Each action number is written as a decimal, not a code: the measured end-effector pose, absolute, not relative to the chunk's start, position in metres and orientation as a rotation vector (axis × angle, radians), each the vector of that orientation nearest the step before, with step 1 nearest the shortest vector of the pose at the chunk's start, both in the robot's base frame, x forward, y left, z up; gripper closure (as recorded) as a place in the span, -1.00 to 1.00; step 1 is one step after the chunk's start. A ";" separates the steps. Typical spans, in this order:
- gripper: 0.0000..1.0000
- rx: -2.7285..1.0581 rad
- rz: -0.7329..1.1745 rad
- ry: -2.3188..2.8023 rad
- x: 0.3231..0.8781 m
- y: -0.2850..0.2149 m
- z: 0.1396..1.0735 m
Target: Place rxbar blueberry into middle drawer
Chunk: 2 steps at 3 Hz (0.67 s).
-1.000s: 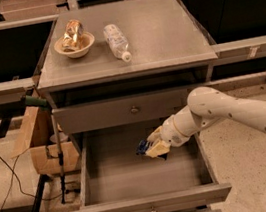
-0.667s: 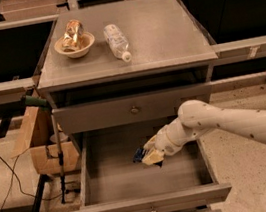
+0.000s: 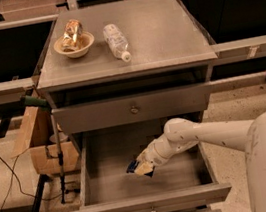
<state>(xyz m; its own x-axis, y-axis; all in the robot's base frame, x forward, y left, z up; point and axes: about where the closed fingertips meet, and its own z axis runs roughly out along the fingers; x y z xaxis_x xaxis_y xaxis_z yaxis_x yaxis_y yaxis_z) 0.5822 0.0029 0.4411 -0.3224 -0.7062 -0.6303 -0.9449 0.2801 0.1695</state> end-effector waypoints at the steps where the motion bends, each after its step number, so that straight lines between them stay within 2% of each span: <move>1: 0.01 -1.492 0.788 2.142 0.581 0.010 0.417; 2: -0.46 -1.494 0.889 2.141 0.579 0.013 0.401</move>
Offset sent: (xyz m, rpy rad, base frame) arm -0.0038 0.0092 -0.0559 0.0982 0.1808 0.0708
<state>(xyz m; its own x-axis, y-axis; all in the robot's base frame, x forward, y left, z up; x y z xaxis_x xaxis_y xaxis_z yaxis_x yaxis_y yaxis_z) 0.5793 0.0132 0.4010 -0.3619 -0.6895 -0.6274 -0.9311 0.2343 0.2796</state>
